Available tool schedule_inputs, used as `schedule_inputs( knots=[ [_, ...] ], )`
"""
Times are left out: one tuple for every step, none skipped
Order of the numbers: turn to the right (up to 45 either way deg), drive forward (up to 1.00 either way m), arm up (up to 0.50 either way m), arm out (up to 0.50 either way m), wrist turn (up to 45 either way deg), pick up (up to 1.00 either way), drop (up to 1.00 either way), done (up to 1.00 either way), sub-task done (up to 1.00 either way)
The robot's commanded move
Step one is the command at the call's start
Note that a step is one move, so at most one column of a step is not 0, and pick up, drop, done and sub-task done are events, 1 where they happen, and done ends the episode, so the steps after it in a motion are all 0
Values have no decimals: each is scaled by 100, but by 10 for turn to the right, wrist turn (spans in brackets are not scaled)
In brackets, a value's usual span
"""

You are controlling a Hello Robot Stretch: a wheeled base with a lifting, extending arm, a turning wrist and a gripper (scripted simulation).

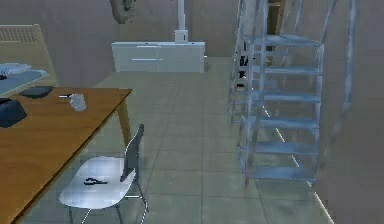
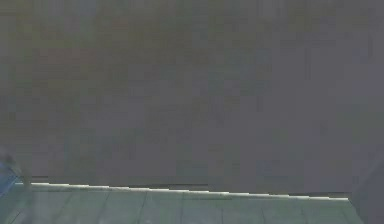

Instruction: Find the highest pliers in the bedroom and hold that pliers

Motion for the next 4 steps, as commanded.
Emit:
schedule_inputs(
  knots=[
    [-90, 0, 0, 0, 0, 0, 0, 0, 0],
    [0, 25, 0, 0, 0, 0, 0, 0, 0],
    [450, 0, 0, 0, 0, 0, 0, 0, 0],
    [450, 0, 0, 0, 0, 0, 0, 0, 0]
  ],
)
